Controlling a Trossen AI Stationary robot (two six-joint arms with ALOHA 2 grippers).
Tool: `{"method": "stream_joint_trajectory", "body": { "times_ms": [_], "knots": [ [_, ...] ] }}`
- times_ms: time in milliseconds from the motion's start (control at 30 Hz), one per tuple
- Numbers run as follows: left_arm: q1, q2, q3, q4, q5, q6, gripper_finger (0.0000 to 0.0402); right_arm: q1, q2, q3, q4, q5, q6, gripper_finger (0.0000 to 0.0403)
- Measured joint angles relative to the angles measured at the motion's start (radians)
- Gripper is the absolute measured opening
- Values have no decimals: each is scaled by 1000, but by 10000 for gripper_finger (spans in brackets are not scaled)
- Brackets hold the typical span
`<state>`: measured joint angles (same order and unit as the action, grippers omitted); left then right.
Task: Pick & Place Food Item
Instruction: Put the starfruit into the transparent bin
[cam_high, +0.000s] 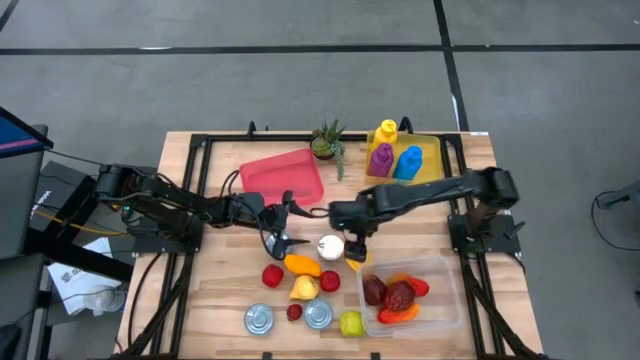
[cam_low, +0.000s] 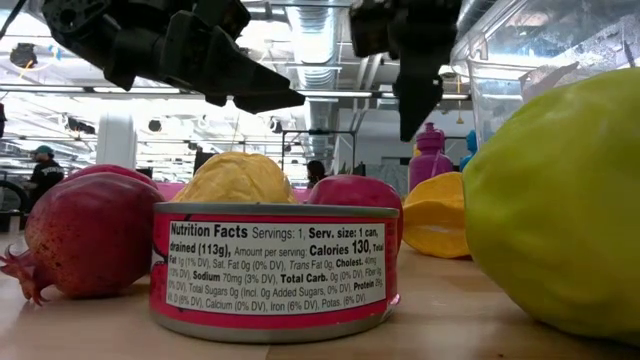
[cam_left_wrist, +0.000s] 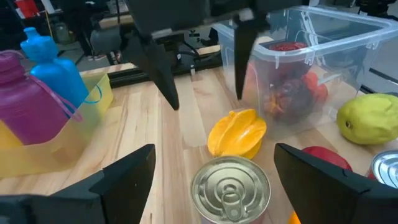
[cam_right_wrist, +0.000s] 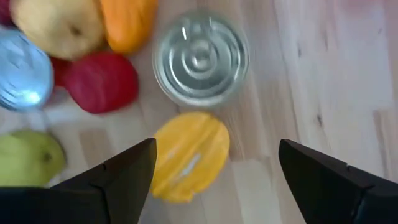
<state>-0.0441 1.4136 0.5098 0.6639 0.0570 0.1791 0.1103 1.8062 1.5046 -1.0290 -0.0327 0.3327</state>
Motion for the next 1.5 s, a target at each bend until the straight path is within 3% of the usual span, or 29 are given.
{"method": "stream_joint_trajectory", "body": {
  "times_ms": [267,700,900,1167,1500],
  "knots": [
    [0,0,-1,-16,0,0,320,-9,171,141,-133,-55,-33,327],
    [0,-18,-1,-78,-2,17,320,-22,197,144,-170,-75,-21,327],
    [1,-184,-3,-261,-83,52,320,-22,197,144,-167,-71,-19,327],
    [2,-497,-135,-279,-126,22,320,-22,197,118,-148,-70,-11,327],
    [2,-588,-196,-283,-156,0,320,-20,194,55,-92,-112,11,327]
  ]
}}
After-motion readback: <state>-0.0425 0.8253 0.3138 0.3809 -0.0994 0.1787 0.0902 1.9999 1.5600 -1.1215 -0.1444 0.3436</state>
